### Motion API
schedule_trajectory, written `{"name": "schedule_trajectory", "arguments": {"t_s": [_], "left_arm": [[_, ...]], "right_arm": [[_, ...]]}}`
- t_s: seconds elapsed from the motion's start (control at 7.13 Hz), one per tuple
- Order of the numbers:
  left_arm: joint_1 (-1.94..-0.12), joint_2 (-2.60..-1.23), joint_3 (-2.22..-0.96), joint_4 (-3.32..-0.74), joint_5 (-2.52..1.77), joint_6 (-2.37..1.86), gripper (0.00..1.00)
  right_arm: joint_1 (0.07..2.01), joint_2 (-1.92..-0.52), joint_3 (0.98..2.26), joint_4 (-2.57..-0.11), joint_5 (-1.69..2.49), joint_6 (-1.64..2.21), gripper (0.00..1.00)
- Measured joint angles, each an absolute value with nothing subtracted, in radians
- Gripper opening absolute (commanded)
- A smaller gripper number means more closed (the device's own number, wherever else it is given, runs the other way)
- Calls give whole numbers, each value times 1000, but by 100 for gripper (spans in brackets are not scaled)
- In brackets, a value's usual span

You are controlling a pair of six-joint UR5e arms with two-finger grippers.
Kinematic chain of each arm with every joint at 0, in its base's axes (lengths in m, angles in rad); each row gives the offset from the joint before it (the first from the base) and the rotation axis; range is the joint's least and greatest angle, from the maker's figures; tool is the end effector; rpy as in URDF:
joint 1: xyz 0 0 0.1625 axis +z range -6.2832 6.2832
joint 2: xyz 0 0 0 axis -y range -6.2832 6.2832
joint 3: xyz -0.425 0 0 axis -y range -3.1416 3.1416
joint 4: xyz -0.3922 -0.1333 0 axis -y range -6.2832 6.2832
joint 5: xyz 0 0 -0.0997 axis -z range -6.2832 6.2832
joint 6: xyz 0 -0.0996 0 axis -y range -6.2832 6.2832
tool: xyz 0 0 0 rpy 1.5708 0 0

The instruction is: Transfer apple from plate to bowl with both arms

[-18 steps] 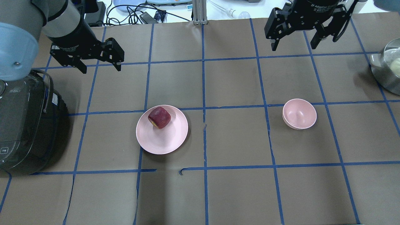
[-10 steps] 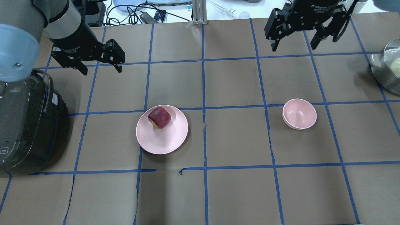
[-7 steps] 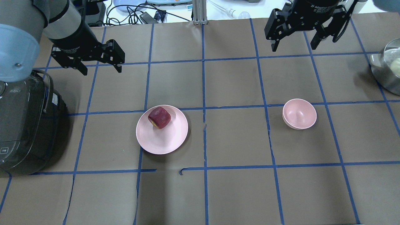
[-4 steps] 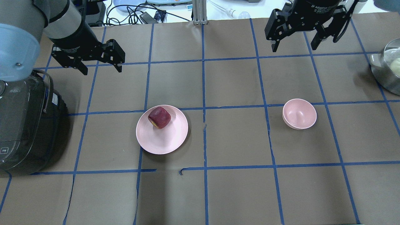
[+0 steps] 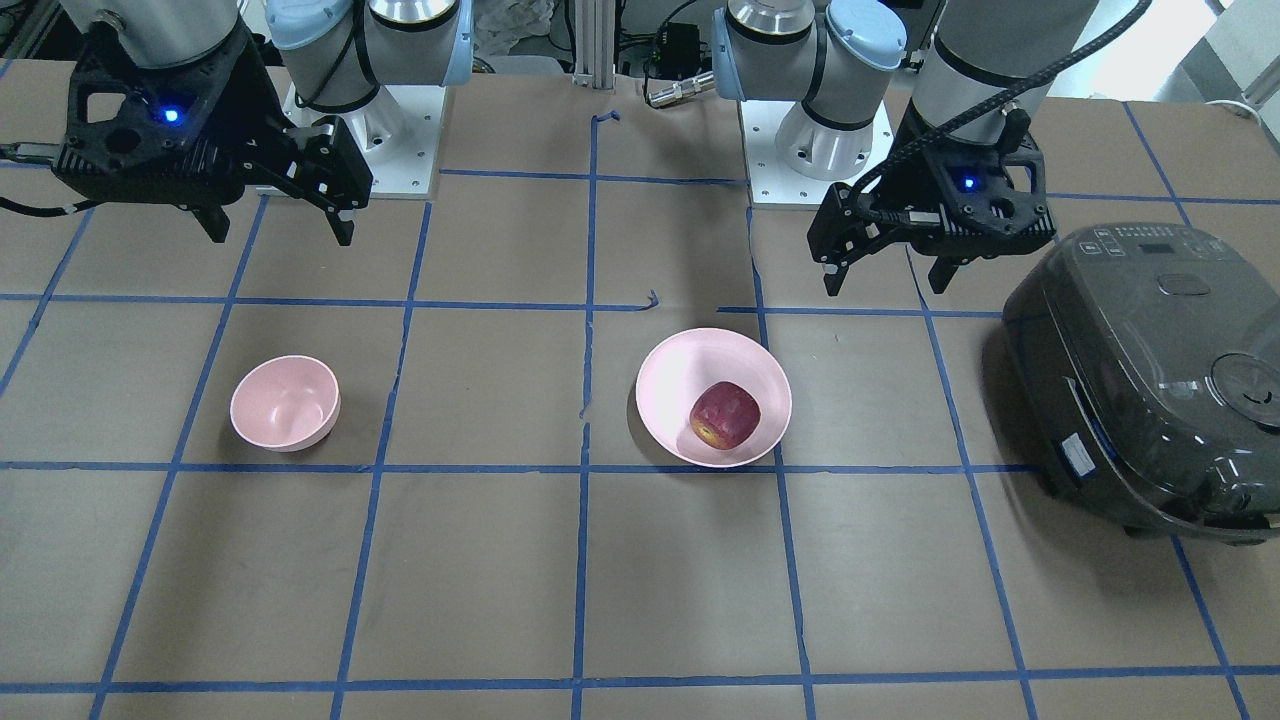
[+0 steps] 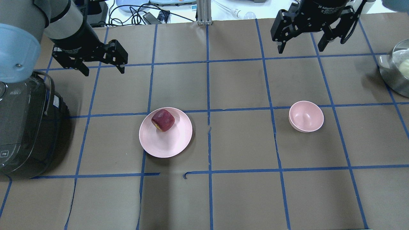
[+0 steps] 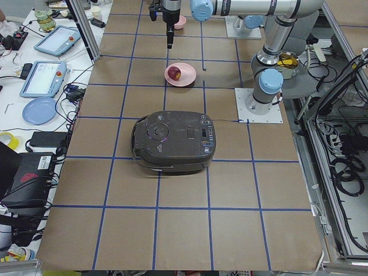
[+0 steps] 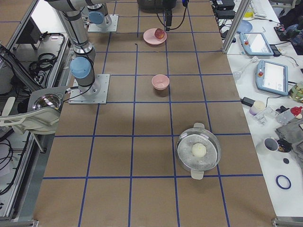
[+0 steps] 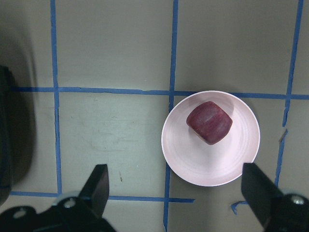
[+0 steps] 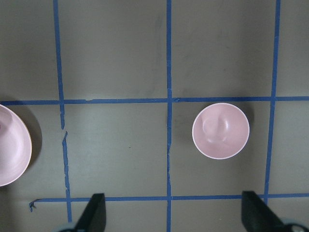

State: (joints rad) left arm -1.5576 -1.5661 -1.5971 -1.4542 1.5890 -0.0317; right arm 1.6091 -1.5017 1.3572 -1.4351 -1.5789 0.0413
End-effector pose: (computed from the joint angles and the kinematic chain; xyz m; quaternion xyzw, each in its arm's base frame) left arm -0.1249 -0.5005 0.4893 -0.0229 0.9986 -0.0476 0.0087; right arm 0.1522 -0.5126 0.5442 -0.0015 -1.0000 0.0046 0.0039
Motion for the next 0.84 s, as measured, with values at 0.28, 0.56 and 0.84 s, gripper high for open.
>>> {"name": "schedule_trajectory", "arguments": {"t_s": [0.28, 0.56, 0.84], "left_arm": [[-1557, -1566, -1597, -1454, 1589, -31, 100], [-1558, -1569, -1598, -1455, 1586, -35, 100], [-1557, -1588, -1603, -1448, 1584, -42, 100]], "right_arm": [[1609, -1505, 1369, -1440, -1579, 41, 100], [1609, -1506, 1378, -1447, -1579, 41, 100], [1609, -1506, 1379, -1448, -1580, 41, 100]]}}
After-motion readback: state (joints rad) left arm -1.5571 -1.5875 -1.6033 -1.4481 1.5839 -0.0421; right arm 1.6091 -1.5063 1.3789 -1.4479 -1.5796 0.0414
